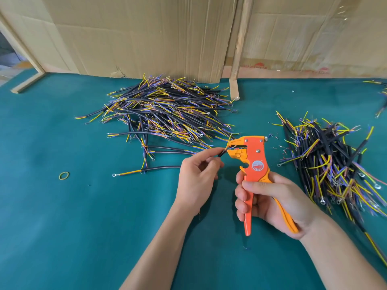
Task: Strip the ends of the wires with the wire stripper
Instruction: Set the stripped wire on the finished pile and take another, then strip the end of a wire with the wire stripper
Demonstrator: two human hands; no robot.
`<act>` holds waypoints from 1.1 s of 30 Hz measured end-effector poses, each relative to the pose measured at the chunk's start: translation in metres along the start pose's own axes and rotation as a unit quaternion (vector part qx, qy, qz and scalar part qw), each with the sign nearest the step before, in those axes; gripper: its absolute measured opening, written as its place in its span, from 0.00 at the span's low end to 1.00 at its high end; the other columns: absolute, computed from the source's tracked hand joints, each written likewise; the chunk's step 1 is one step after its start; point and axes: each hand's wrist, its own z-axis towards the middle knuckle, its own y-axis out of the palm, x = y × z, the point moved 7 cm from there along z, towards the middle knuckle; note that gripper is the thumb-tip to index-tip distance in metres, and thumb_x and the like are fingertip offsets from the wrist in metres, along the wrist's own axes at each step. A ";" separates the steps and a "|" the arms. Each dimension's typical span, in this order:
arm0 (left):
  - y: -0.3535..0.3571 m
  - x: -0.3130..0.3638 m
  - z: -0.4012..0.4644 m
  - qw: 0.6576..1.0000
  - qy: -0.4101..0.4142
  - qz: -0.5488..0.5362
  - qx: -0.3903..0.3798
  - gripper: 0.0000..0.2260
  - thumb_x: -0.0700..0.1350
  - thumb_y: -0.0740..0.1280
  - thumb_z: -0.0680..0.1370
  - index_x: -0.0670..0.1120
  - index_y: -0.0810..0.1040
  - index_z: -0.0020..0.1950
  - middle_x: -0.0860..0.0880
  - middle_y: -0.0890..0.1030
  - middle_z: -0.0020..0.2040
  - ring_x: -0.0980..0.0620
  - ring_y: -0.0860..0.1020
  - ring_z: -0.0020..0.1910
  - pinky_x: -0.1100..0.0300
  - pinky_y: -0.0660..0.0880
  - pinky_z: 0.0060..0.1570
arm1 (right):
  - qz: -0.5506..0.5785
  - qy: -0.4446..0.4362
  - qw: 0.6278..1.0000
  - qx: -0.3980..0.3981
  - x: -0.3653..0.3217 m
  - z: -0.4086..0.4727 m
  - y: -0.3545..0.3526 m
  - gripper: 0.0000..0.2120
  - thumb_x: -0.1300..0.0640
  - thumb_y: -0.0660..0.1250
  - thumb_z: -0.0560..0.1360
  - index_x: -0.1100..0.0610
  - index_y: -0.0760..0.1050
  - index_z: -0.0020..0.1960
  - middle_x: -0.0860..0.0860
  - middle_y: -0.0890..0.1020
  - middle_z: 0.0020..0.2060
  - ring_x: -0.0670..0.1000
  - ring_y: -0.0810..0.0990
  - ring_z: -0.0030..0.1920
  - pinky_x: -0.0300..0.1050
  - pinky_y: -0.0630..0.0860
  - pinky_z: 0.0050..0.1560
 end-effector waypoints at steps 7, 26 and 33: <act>0.000 0.000 0.000 1.000 -0.001 -0.006 0.003 0.18 0.37 0.63 0.80 0.59 0.86 0.49 0.52 0.82 0.36 0.56 0.70 0.29 0.66 0.69 0.31 | -0.003 0.002 1.000 -0.004 0.000 0.001 0.000 0.08 0.62 0.72 0.73 0.61 0.78 0.51 0.61 0.74 0.36 0.60 0.75 0.33 0.56 0.77 0.35; 0.000 -0.002 0.001 1.000 0.001 0.013 -0.006 0.18 0.36 0.65 0.80 0.59 0.86 0.48 0.54 0.82 0.35 0.57 0.71 0.29 0.68 0.70 0.32 | -0.041 -0.009 0.996 0.076 0.000 0.003 -0.004 0.18 0.54 0.75 0.71 0.57 0.67 0.34 0.55 0.62 0.26 0.51 0.61 0.20 0.41 0.63 0.22; -0.003 -0.007 0.002 1.000 -0.005 -0.018 -0.001 0.13 0.40 0.66 0.78 0.56 0.86 0.51 0.53 0.83 0.36 0.57 0.71 0.29 0.69 0.69 0.31 | 0.021 0.014 1.000 0.018 -0.001 -0.002 0.002 0.18 0.55 0.80 0.67 0.60 0.74 0.47 0.59 0.73 0.31 0.56 0.72 0.25 0.47 0.71 0.26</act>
